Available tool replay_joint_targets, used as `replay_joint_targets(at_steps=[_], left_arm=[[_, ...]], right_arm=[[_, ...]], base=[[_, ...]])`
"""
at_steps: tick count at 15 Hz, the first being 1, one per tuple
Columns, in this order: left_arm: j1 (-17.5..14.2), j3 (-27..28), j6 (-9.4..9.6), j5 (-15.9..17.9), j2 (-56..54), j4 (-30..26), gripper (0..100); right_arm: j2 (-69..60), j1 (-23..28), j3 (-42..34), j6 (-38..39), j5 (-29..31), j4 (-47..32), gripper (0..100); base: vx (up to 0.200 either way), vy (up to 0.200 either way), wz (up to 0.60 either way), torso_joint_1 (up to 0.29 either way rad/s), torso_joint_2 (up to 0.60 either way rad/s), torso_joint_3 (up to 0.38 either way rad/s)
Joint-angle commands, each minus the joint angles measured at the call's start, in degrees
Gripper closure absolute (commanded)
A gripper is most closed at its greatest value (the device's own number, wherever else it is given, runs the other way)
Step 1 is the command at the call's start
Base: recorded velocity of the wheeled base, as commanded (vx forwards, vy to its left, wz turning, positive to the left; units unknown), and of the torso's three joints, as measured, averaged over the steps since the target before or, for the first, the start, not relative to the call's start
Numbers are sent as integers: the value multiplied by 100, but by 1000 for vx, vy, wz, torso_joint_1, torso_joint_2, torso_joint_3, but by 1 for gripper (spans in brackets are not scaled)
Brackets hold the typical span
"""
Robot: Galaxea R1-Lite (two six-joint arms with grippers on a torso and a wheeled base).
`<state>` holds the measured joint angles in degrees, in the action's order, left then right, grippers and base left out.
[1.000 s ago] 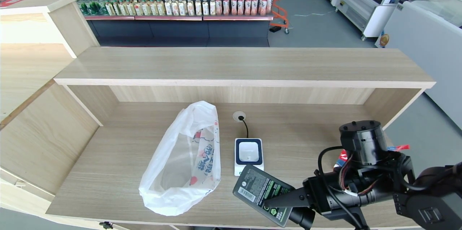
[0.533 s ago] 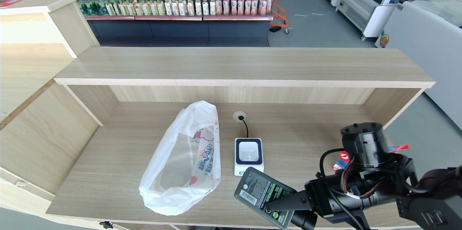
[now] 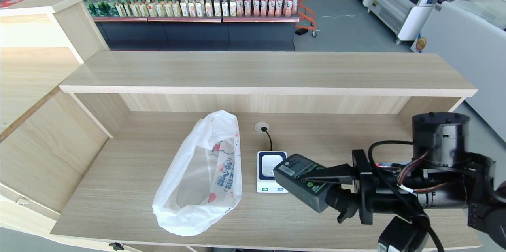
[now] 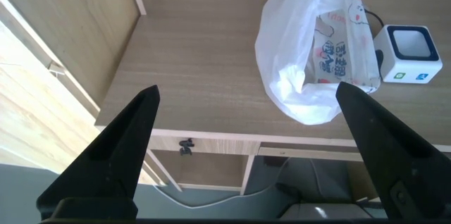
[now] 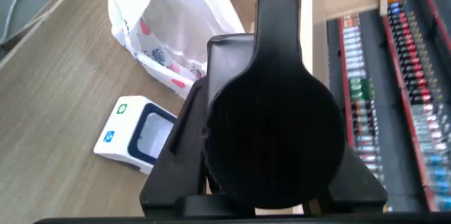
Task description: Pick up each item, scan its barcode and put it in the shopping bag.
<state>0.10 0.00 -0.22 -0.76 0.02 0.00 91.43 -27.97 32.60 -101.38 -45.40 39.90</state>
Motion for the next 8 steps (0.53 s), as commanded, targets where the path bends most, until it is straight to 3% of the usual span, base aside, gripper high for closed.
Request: replay_joint_targets(at_steps=[1,3,5,6,7,8], left_arm=[[-1,0,-4,-4,-2,0,0],[-1,0,-4,-4,-2,0,0],[-1,0,-4,-4,-2,0,0],[-1,0,-4,-4,-2,0,0],[-1,0,-4,-4,-2,0,0],[-1,0,-4,-4,-2,0,0]], right_arm=[[-1567,590,-298,3045,778,-158,100],[-1848,617,-280,5330,1965,-123,100],[-1646,775,-254,8143,2949,-96,100],[-1532,775,-333,9118,3257,-96,100],[-1373,775,-518,10779,3476,-96,100],[-1356,740,-667,11939,3494,-132,100]], base=[[0,0,0,0,0,0],[0,0,0,0,0,0],[0,0,0,0,0,0],[0,0,0,0,0,0],[0,0,0,0,0,0],[0,0,0,0,0,0]])
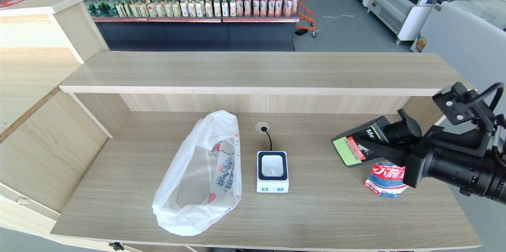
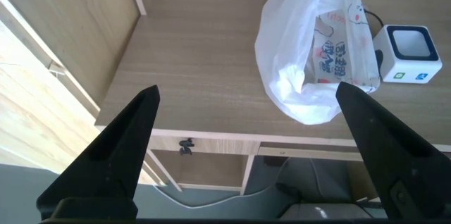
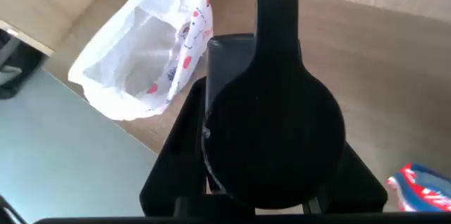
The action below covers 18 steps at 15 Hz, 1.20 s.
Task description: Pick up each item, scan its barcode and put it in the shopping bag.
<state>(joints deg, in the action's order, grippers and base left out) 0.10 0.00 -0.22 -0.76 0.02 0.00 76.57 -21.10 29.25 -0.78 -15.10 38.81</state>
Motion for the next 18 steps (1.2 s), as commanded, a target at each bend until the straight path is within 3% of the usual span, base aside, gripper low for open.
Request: replay_joint_targets(at_steps=[1,4,12,18], left_arm=[[-1,0,-4,-4,-2,0,0],[-1,0,-4,-4,-2,0,0],[-1,0,-31,-4,-2,0,0],[-1,0,-75,-4,-2,9,0]], right_arm=[[148,54,-446,2442,456,-32,100],[236,54,-499,3225,438,-41,100],[-19,62,-481,3242,438,-392,100],[-19,62,-437,3304,447,-454,100]], base=[[0,0,0,0,0,0],[0,0,0,0,0,0],[0,0,0,0,0,0],[0,200,0,5,6,3]])
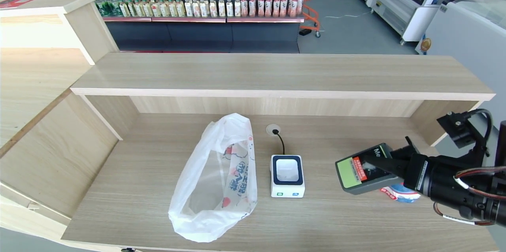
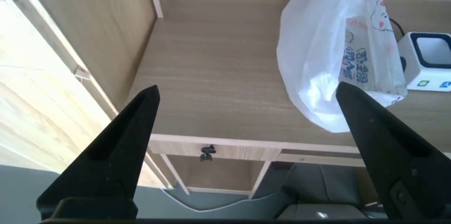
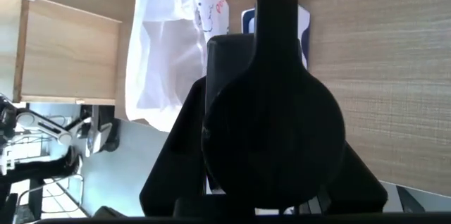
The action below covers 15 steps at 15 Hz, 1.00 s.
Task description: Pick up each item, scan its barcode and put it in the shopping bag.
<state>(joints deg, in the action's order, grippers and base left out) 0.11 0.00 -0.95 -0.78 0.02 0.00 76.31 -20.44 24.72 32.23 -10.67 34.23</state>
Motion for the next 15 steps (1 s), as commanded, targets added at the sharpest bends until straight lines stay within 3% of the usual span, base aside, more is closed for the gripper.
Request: replay_joint_targets(at_steps=[1,3,10,15], left_arm=[[-2,0,-2,-1,-2,0,0],[-2,0,34,-1,-2,0,0],[-2,0,42,-1,-2,0,0],[-2,0,42,-1,-2,0,0]], right_arm=[[85,14,6,-42,21,-4,100],[393,199,41,-358,38,5,100],[2116,304,1140,-938,38,75,100],[2836,269,1210,-1342,3,444,100]], base=[[0,200,0,-7,-2,-2],[0,200,0,-2,0,0],[0,0,0,0,0,0],[0,0,0,0,0,0]])
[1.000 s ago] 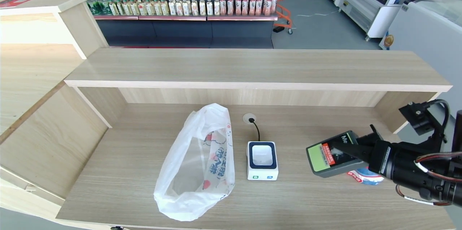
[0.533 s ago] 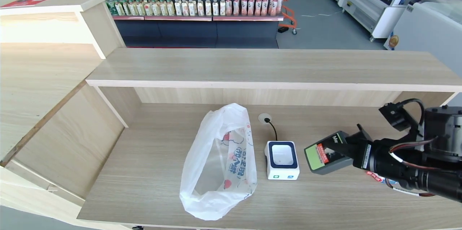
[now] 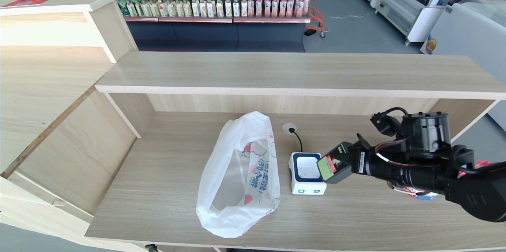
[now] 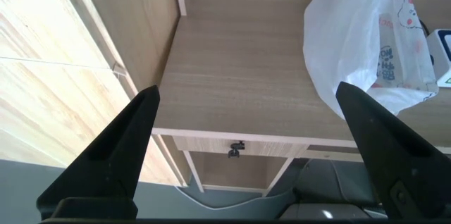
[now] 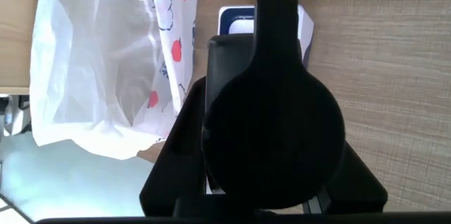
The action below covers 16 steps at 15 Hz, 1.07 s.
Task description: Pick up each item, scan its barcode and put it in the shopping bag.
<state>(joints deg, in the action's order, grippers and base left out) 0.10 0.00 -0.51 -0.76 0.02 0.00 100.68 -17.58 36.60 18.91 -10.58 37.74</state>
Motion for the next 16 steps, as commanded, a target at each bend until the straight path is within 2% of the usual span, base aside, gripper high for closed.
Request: replay_joint_targets(at_steps=[1,10,16], left_arm=[[-1,0,-2,-4,-2,0,0],[-1,0,-2,-4,-2,0,0],[-1,0,-2,-4,-2,0,0]], right_arm=[[584,-53,41,-19,-14,339,100],[1577,-422,902,-36,21,550,100],[1700,-413,928,-45,47,550,100]], base=[[0,0,0,0,0,0],[0,0,0,0,0,0],[0,0,0,0,0,0]])
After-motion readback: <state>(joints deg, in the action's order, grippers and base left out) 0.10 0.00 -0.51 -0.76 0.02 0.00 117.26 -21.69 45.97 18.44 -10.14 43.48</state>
